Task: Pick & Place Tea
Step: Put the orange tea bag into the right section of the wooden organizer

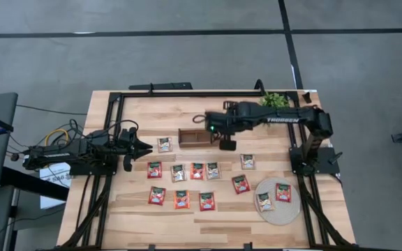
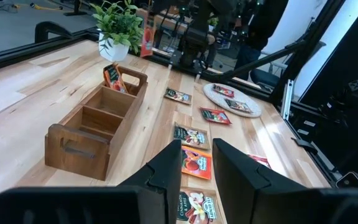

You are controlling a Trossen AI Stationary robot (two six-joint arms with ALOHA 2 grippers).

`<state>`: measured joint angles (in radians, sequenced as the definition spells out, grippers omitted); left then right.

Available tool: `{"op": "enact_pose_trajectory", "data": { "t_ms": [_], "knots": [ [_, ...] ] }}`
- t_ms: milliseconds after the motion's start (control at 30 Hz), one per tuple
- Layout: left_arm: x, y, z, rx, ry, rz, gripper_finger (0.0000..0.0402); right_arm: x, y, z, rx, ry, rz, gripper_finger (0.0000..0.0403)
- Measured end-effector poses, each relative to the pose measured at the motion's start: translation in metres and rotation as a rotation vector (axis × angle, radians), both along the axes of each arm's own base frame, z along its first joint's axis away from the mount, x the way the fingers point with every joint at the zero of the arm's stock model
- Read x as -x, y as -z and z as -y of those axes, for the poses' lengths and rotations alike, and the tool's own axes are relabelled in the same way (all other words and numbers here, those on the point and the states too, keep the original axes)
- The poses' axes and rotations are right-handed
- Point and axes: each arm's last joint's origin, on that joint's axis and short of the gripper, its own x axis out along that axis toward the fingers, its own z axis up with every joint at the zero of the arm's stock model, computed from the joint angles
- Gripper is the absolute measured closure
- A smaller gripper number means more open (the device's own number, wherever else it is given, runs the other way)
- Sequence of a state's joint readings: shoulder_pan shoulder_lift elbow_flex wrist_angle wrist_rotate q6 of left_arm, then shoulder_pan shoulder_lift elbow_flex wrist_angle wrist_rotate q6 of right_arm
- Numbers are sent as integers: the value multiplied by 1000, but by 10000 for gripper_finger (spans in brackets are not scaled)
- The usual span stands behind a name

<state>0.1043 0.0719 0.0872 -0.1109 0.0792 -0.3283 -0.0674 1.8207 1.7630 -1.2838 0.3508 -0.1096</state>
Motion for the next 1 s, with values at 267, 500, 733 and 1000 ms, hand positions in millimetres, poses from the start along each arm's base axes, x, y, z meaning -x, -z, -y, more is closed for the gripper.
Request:
{"op": "enact_pose_trajectory", "data": {
  "t_ms": [267,500,733,1000],
  "knots": [
    [0,0,0,0,0,0,318,-10,30,24,0,-48,-126,403],
    [0,0,0,6,-1,0,318,-26,62,27,-10,-114,-219,403],
    [0,0,0,6,-1,0,318,-30,64,31,-25,-128,-195,403],
    [0,0,0,5,-1,0,318,-28,71,32,-85,-123,-196,403]
  ]
}}
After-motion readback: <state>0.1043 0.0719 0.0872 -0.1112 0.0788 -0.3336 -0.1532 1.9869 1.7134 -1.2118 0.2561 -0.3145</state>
